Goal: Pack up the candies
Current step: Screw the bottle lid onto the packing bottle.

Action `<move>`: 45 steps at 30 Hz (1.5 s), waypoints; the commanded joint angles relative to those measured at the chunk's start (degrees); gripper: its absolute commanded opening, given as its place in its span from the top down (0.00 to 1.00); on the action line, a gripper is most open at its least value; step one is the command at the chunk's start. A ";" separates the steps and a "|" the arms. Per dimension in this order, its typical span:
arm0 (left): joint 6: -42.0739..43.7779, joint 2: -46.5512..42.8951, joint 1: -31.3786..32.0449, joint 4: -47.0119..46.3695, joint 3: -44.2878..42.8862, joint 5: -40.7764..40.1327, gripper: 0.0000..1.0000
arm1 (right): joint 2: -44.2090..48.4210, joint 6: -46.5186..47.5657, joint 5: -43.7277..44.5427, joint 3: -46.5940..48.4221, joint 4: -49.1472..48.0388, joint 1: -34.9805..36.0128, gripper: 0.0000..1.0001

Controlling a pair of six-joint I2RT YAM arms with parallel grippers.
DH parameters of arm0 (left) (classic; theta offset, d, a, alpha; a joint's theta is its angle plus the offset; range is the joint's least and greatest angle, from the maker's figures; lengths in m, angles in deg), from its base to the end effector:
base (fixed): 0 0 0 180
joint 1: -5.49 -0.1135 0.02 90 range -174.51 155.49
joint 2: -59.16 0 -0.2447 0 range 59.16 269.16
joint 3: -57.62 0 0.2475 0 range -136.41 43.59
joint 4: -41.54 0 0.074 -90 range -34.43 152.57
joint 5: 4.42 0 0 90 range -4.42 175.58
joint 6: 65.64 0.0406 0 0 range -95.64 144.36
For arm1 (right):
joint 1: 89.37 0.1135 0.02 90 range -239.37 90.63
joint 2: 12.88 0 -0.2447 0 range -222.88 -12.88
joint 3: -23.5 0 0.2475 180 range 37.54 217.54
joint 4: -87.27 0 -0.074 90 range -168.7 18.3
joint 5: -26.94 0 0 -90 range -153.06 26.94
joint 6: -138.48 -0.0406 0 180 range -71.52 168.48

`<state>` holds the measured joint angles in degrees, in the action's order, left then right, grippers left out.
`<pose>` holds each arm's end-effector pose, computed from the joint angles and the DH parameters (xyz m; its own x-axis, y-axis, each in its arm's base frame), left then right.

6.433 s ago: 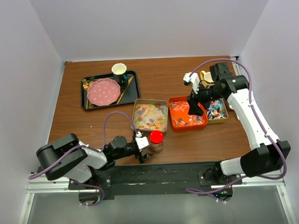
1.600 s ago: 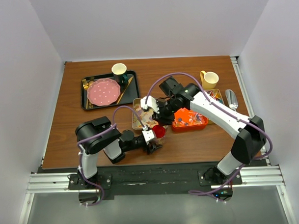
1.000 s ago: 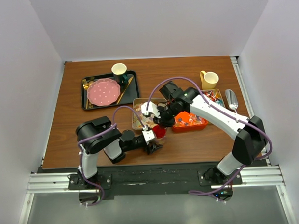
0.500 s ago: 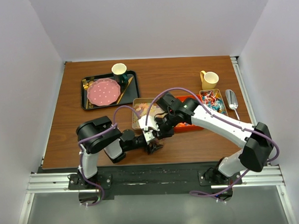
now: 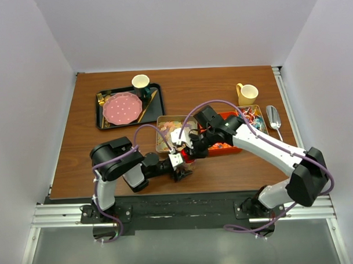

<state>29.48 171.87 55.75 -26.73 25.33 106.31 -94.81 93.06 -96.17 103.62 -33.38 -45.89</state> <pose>0.1584 -0.2131 0.0716 -0.0501 0.1908 -0.9803 0.9486 0.3161 0.0130 0.1916 0.2123 0.2533 0.0860 -0.7287 -0.6794 -0.9929 -0.1193 0.0022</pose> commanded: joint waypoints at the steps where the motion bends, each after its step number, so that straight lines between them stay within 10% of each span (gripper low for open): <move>1: -0.20 2.43 -0.43 1.00 -0.11 -1.40 1.00 | -0.61 0.51 11.22 -6.49 7.68 -0.24 0.77; 10: 0.15 2.52 -0.25 1.53 -0.28 -0.25 1.00 | 2.57 5.93 6.39 4.92 12.49 -4.11 0.27; 45: 0.41 2.43 -0.34 2.94 -0.72 -0.25 1.00 | -11.33 20.37 0.23 16.63 26.04 -1.47 0.14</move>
<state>29.51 172.31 55.75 -26.60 24.45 107.17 -109.15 113.54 -95.55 121.83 -9.16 -47.90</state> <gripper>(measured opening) 0.750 0.863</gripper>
